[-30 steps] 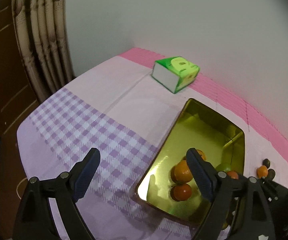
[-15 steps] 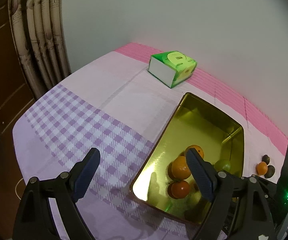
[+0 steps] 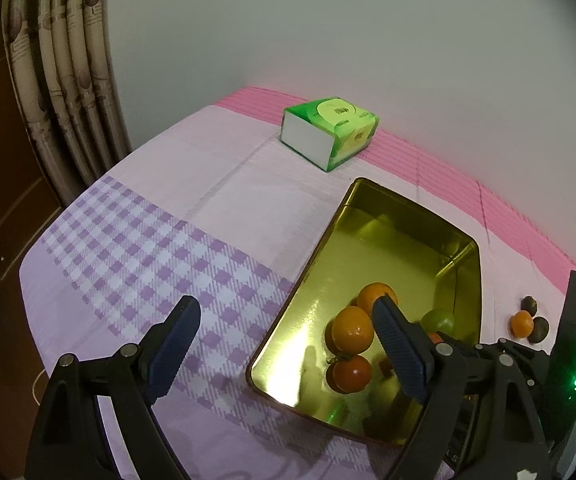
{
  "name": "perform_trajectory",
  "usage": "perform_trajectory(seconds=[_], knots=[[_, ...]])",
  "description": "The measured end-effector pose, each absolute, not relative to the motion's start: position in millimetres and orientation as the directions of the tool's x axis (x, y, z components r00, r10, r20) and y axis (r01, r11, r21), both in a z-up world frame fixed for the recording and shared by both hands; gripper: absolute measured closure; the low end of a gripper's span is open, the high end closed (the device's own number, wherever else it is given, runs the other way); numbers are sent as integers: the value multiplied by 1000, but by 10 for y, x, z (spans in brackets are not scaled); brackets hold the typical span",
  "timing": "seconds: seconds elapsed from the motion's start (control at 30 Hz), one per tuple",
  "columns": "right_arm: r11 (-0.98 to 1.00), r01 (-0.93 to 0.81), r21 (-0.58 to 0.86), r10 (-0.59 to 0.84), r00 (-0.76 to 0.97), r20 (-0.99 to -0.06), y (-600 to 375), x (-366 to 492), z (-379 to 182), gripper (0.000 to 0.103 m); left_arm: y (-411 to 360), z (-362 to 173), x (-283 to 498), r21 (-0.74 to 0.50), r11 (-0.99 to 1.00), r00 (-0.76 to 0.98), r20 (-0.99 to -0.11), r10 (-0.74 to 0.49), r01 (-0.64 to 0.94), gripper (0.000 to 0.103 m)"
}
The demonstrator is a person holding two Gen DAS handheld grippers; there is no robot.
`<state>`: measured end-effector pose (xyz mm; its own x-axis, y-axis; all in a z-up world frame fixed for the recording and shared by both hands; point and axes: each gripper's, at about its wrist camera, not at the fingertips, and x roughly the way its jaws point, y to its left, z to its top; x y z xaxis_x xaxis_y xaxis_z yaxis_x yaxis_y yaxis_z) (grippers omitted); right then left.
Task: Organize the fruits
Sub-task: 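Open right tool to release red tomato into the tray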
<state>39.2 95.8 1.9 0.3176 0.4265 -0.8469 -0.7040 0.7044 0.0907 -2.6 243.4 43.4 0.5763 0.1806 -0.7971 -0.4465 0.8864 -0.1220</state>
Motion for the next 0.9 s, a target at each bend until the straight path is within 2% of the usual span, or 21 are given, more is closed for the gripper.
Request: perform_trajectory(seconds=[0.5,0.9], knots=[[715,-683,149,488,333,-807,811,399,205,67,2238,429,18,-78,924,589,-789,172,-375,17],[780,-599,179,503,432,-748,195,405,538,66,2069,401,59,-53,952,598,-789,144,-300,17]])
